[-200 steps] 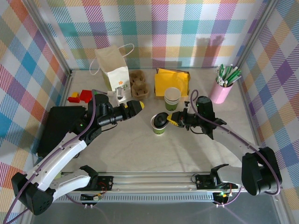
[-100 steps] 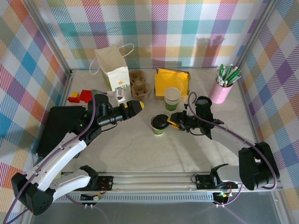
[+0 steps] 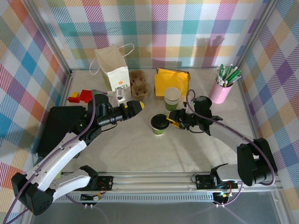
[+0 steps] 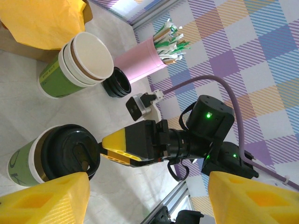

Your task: Pack the takeout coffee

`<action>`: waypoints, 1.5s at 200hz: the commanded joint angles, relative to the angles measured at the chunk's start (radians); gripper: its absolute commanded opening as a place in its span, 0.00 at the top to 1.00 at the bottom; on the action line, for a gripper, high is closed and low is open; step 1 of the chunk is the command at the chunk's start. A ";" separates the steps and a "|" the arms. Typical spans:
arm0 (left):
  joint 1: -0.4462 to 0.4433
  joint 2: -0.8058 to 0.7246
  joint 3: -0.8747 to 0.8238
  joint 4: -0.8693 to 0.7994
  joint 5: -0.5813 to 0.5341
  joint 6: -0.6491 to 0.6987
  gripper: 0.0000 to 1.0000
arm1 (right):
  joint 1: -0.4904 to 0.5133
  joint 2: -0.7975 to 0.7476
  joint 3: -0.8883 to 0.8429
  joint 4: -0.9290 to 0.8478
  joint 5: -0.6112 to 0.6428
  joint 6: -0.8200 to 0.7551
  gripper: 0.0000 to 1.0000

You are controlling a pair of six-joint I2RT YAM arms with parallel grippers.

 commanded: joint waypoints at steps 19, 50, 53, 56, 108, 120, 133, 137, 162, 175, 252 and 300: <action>0.008 -0.021 0.000 -0.003 0.002 0.023 0.33 | 0.020 0.016 0.041 -0.041 0.019 -0.033 0.54; 0.007 -0.019 -0.004 -0.007 0.002 0.025 0.33 | 0.037 0.017 0.058 -0.052 0.034 -0.039 0.54; 0.007 -0.019 -0.004 -0.007 0.002 0.027 0.33 | 0.038 0.019 0.059 -0.051 0.034 -0.040 0.54; 0.007 -0.019 -0.006 -0.008 0.002 0.028 0.33 | 0.040 0.019 0.060 -0.053 0.035 -0.041 0.54; 0.007 0.008 -0.018 -0.055 -0.027 0.059 0.33 | 0.067 0.036 0.084 -0.064 0.056 -0.049 0.53; 0.007 0.024 -0.014 -0.073 -0.035 0.084 0.32 | 0.072 0.039 0.091 -0.071 0.062 -0.053 0.53; 0.007 0.044 -0.008 -0.096 -0.052 0.109 0.32 | 0.075 0.042 0.096 -0.075 0.068 -0.060 0.52; 0.007 0.054 -0.004 -0.123 -0.057 0.120 0.32 | 0.075 0.044 0.099 -0.078 0.070 -0.061 0.52; 0.007 0.119 0.017 -0.186 -0.090 0.194 0.30 | 0.076 0.037 0.111 -0.111 0.088 -0.084 0.51; 0.007 0.161 0.037 -0.210 -0.095 0.234 0.29 | 0.076 0.026 0.123 -0.153 0.112 -0.113 0.50; 0.004 0.366 0.102 -0.163 -0.010 0.391 0.26 | 0.077 -0.022 0.173 -0.281 0.168 -0.265 0.46; 0.001 0.463 0.124 -0.113 0.046 0.420 0.27 | 0.081 0.005 0.185 -0.263 0.146 -0.313 0.45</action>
